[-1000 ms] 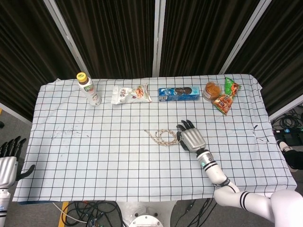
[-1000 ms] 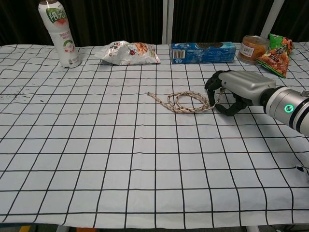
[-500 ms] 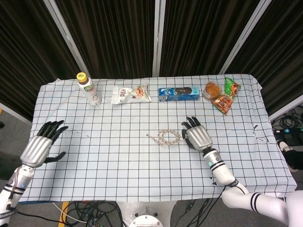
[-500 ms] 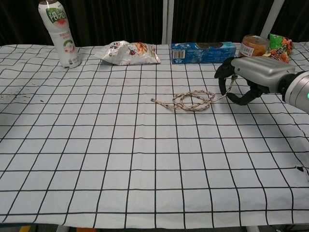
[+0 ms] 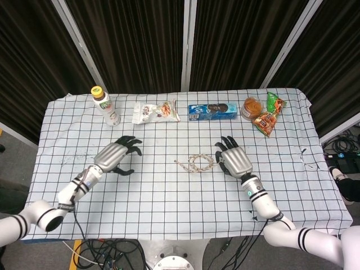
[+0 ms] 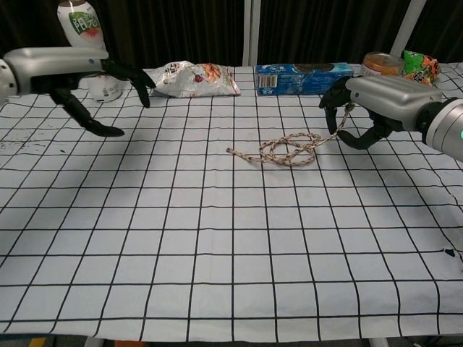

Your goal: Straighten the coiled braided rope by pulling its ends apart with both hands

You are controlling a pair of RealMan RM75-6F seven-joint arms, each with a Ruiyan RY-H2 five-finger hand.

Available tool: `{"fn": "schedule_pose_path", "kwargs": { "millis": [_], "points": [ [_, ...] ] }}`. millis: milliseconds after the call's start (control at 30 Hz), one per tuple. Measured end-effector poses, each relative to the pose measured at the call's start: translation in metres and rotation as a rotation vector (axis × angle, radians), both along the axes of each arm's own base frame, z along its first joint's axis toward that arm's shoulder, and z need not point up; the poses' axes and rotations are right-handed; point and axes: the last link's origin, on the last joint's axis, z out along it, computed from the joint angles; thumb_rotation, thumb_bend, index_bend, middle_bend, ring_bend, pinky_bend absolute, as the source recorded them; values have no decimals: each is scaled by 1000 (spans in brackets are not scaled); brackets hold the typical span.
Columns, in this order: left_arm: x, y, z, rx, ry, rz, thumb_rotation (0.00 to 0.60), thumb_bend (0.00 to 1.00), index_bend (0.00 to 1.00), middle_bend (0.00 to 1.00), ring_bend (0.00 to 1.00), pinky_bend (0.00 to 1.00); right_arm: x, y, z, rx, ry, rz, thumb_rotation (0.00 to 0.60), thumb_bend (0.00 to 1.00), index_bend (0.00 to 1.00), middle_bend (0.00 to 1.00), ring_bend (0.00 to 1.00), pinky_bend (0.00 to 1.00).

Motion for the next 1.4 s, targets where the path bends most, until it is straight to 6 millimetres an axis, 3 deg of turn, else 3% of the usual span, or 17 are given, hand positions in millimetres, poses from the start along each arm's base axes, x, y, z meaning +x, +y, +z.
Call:
{"fn": "schedule_pose_path", "kwargs": {
  "millis": [367,867,1400],
  "points": [
    [44,16,-60,-55,-18,-24,600,210,363,107,0,0,9,-3,2,-4,35,22,600,515,668,194,0,0],
    [86,25,-103,-20,-25,-104,600,240,370,67,0,0,14,-2,-5,-3,35,23,600,515,669,194,0,0],
    [87,38,-128,-15,101,-95,600,271,472,67,0,0,15,-4,-4,-4,38,20,600,515,670,194,0,0]
  ]
}}
